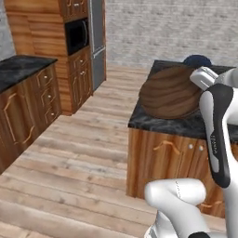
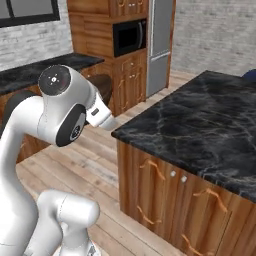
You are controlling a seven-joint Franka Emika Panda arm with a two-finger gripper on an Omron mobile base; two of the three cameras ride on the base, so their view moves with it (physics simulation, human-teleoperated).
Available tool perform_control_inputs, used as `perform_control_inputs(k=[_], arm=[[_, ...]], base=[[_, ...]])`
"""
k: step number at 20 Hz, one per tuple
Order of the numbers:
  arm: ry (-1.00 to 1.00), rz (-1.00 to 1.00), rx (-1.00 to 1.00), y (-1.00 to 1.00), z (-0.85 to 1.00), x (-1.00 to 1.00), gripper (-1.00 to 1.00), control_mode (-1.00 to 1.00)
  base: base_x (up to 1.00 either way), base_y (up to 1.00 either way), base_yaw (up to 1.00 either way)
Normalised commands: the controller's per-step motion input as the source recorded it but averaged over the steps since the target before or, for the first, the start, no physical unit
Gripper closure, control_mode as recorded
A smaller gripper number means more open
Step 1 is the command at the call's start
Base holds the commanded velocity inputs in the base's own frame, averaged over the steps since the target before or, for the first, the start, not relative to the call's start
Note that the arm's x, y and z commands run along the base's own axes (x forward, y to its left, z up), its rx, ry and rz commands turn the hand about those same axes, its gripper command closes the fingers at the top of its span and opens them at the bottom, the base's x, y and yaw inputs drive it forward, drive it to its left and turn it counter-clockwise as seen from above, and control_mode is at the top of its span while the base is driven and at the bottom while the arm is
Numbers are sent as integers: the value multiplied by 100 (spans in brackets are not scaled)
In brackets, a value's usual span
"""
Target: Pick up the bowls from the cabinet and place each bowl in front of a stool on the dining counter.
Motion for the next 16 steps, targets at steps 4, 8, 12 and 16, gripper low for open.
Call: perform_control_inputs(k=[4, 8, 12, 16], arm=[[0, 0, 0, 0, 0, 0, 100, 100], [0, 0, 0, 0, 0, 0, 100, 100], [0, 0, 0, 0, 0, 0, 100, 100], [0, 0, 0, 0, 0, 0, 100, 100]], base=[[10, 56, -40], [15, 93, -35], [11, 100, -29], [23, 94, -27]])
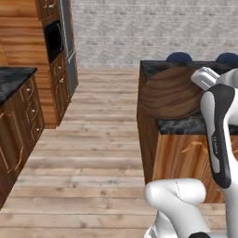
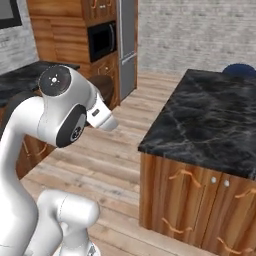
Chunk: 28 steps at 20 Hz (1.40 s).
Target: Pick up the bowls from the cabinet and place each bowl in front of a stool on the dining counter.
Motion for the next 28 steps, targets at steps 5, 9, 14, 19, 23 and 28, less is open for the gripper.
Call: perform_control_inputs(k=[5, 9, 14, 19, 23, 28], arm=[[0, 0, 0, 0, 0, 0, 100, 100], [0, 0, 0, 0, 0, 0, 100, 100], [0, 0, 0, 0, 0, 0, 100, 100], [0, 0, 0, 0, 0, 0, 100, 100], [0, 0, 0, 0, 0, 0, 100, 100], [0, 0, 0, 0, 0, 0, 100, 100]], base=[[77, 30, -29], [100, 41, -29], [79, 69, -35], [86, 52, -40], [93, 73, -42], [82, 98, -36]])
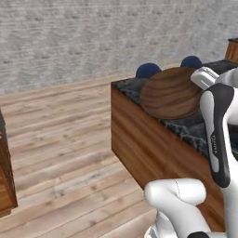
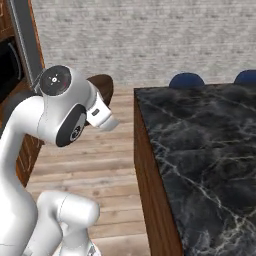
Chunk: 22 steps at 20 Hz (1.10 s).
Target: Pick up the bowls from the cabinet and place each bowl in front of a stool on the dining counter.
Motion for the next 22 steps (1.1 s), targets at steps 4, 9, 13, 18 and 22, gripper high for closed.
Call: perform_control_inputs(k=[4, 9, 13, 18, 22], arm=[[0, 0, 0, 0, 0, 0, 100, 100], [0, 0, 0, 0, 0, 0, 100, 100], [0, 0, 0, 0, 0, 0, 100, 100], [0, 0, 0, 0, 0, 0, 100, 100], [0, 0, 0, 0, 0, 0, 100, 100]], base=[[97, 100, -34], [97, 79, -18], [100, 66, 0], [100, 58, -4], [100, 62, -18]])
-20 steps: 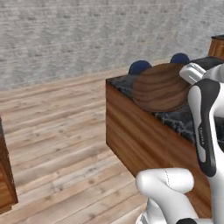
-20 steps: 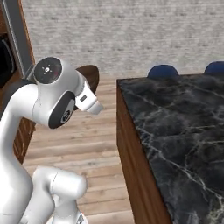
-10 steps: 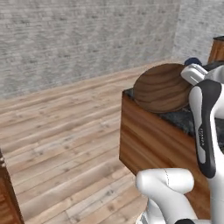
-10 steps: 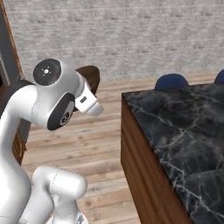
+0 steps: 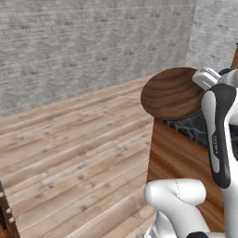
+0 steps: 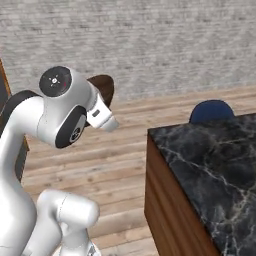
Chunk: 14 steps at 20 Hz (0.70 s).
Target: Pick up the bowls from the cabinet and place each bowl in front of a stool on the dining counter.
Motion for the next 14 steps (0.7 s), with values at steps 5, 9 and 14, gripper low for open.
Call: perform_control_inputs(k=[5, 9, 14], arm=[[0, 0, 0, 0, 0, 0, 100, 100], [0, 0, 0, 0, 0, 0, 100, 100], [0, 0, 0, 0, 0, 0, 100, 100]], base=[[100, 77, -35], [100, 85, -34], [100, 76, -34]])
